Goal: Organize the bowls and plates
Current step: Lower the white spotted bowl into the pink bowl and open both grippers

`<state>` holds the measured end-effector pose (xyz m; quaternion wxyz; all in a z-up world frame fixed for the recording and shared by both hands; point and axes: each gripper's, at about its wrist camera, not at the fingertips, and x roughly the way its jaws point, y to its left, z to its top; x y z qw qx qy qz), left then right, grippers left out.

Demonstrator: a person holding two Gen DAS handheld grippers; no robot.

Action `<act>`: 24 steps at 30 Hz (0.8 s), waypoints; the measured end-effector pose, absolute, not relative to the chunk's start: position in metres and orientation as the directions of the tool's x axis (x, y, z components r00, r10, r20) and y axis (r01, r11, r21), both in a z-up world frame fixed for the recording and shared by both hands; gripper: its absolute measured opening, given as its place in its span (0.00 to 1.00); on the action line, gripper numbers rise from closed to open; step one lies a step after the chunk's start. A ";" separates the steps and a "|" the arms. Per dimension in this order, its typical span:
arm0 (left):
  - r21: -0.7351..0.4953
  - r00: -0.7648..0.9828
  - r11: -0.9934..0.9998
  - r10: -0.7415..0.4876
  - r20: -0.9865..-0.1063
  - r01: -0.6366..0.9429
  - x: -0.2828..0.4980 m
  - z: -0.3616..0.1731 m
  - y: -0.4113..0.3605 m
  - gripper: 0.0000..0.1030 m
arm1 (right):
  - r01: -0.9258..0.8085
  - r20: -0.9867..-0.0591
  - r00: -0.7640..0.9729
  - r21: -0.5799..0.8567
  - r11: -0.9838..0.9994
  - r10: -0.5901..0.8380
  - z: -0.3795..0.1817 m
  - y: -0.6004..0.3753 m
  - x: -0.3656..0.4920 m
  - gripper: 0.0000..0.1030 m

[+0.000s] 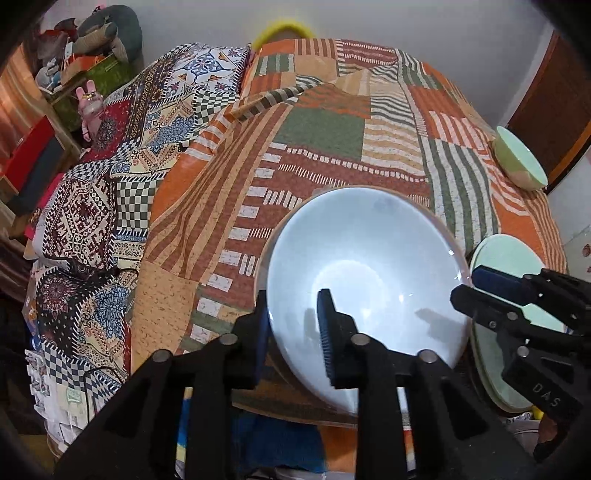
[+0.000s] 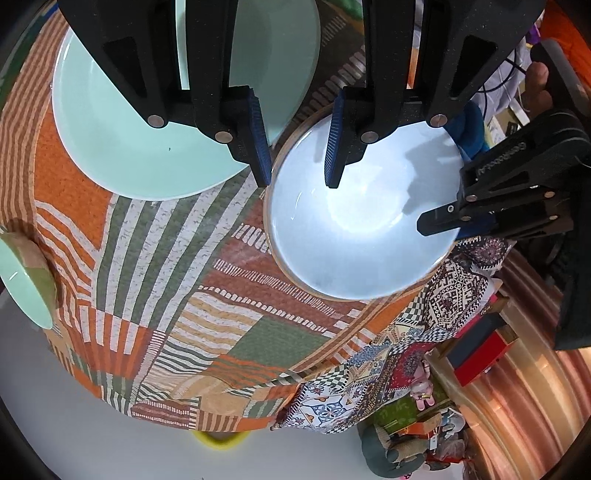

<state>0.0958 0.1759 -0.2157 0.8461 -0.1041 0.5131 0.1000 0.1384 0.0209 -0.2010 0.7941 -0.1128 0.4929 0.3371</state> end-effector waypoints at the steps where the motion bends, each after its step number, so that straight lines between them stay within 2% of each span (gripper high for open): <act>1: -0.074 0.457 0.957 0.064 -0.887 -0.279 0.095 -0.214 0.177 0.31 | -0.647 -0.858 0.285 0.157 0.746 0.427 -0.200 0.021 0.138 0.28; 2: -0.067 0.462 0.957 0.075 -0.884 -0.283 0.095 -0.212 0.177 0.38 | -0.646 -0.858 0.280 0.162 0.746 0.430 -0.200 0.020 0.138 0.28; 5: -0.049 0.497 0.959 0.101 -0.862 -0.279 0.091 -0.201 0.175 0.48 | -0.646 -0.858 0.262 0.184 0.741 0.442 -0.200 0.018 0.139 0.28; 13: -0.037 0.545 0.968 0.107 -0.832 -0.246 0.090 -0.173 0.166 0.48 | -0.630 -0.839 0.294 0.190 0.753 0.457 -0.186 0.001 0.139 0.28; 19: -0.065 0.611 0.976 0.079 -0.787 -0.209 0.093 -0.144 0.147 0.48 | -0.598 -0.791 0.383 0.182 0.780 0.477 -0.154 -0.033 0.146 0.30; 24: -0.088 0.673 0.985 0.038 -0.738 -0.152 0.101 -0.114 0.122 0.52 | -0.549 -0.735 0.480 0.175 0.817 0.479 -0.123 -0.072 0.154 0.38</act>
